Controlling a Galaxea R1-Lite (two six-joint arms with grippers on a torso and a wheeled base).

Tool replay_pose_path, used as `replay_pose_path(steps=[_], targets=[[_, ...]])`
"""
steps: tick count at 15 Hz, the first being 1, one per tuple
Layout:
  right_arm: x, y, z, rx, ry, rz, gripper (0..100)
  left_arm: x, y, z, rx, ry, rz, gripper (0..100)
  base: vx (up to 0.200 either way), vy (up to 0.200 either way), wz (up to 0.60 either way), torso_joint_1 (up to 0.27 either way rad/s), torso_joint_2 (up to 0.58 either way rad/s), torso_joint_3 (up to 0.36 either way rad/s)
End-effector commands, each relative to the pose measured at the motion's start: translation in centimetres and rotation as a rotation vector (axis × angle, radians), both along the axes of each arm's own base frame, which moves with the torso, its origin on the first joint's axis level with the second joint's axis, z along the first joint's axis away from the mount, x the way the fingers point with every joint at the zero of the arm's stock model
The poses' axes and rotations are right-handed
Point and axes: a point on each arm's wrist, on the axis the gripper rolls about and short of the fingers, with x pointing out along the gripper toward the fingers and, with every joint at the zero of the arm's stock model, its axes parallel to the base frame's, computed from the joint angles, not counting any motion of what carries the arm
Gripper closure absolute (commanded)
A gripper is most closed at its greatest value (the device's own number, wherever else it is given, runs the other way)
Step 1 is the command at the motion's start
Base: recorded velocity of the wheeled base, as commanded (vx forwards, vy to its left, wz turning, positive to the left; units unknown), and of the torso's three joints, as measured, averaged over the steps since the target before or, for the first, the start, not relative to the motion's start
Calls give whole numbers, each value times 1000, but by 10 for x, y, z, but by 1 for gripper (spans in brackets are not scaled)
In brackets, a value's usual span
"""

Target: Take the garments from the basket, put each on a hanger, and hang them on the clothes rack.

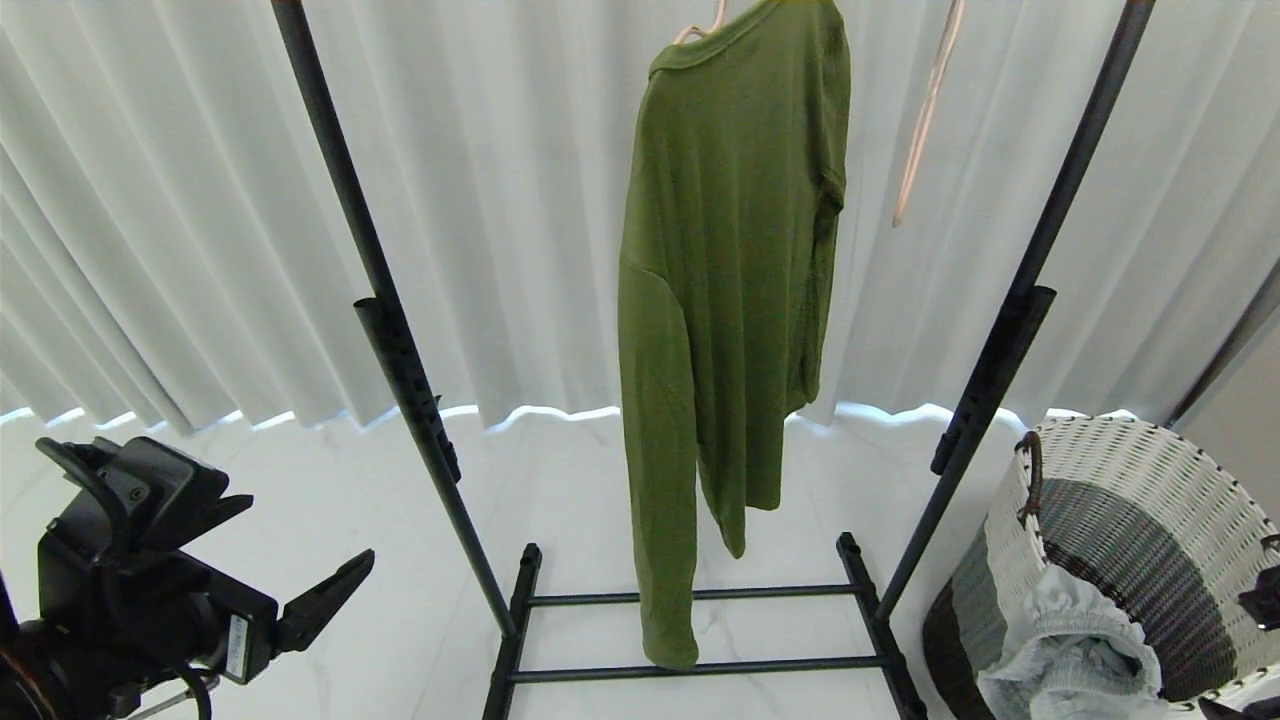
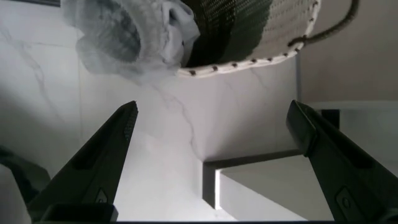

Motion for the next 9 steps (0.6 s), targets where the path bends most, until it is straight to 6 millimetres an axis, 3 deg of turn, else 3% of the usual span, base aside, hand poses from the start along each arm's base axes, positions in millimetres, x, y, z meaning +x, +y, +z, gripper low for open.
replay_pose_path(steps=[1,5,9], targets=[[36,-2,-27,12,107,-4,0,-4,-2,2,-1,-18,-16,0,0,0,0,0,0,0],[73,-10,-56,11,115,-38,0,-4,-3,3,-1,-24,-21,0,0,0,0,0,0,0],[90,-17,-72,10,97,-66,0,-4,-3,2,0,-15,-22,0,0,0,0,0,0,0]])
